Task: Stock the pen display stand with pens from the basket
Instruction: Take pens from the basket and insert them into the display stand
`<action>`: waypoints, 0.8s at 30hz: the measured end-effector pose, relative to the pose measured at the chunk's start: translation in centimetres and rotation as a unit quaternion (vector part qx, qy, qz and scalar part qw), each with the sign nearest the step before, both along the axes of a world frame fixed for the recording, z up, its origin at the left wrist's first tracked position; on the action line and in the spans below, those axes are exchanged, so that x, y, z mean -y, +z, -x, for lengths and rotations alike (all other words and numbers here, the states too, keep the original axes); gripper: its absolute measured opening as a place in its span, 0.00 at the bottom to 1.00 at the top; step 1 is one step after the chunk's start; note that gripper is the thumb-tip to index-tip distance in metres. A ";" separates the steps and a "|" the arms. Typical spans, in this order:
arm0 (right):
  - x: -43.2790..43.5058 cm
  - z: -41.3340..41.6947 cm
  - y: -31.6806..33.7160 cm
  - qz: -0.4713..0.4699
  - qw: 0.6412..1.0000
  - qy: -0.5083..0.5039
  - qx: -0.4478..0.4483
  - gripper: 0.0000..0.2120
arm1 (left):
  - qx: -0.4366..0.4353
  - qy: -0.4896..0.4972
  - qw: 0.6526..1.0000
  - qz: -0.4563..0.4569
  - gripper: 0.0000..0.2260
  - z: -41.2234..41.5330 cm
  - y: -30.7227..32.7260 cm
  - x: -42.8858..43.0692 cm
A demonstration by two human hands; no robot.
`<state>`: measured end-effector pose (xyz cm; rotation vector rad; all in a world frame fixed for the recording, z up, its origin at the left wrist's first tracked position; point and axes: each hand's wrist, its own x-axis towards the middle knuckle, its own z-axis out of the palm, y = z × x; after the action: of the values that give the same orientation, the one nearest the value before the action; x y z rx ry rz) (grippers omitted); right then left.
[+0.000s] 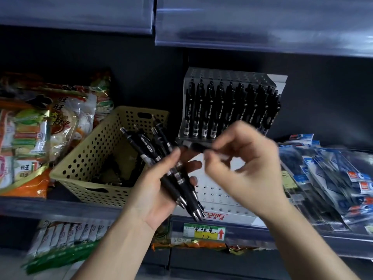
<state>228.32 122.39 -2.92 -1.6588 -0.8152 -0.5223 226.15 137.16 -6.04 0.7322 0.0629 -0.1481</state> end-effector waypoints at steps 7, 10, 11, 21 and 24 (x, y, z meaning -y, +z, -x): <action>-0.4 -0.2 -0.7 0.259 0.964 0.005 -0.065 0.14 | -0.029 0.009 0.999 -0.036 0.15 -0.5 -0.7 -0.3; -0.6 -0.7 -0.5 0.131 0.979 -0.054 -0.146 0.10 | 0.021 -0.039 0.991 -0.125 0.11 -0.1 -0.8 -0.4; -0.5 -0.8 -0.3 0.115 0.974 -0.048 -0.188 0.08 | 0.038 -0.054 0.987 -0.148 0.07 0.1 -0.7 -0.3; 0.1 -1.2 -0.6 -0.072 0.908 0.145 -0.387 0.09 | 0.082 -0.108 0.976 -0.171 0.17 -0.1 -0.8 -0.7; 0.1 -1.4 -0.6 -0.098 0.904 0.157 -0.385 0.10 | 0.073 -0.124 0.977 -0.160 0.19 -0.1 -0.8 -0.7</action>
<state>229.72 122.25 -3.55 -1.3404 -0.3993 0.2771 226.27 137.84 -6.83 1.0701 -0.1492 -0.3277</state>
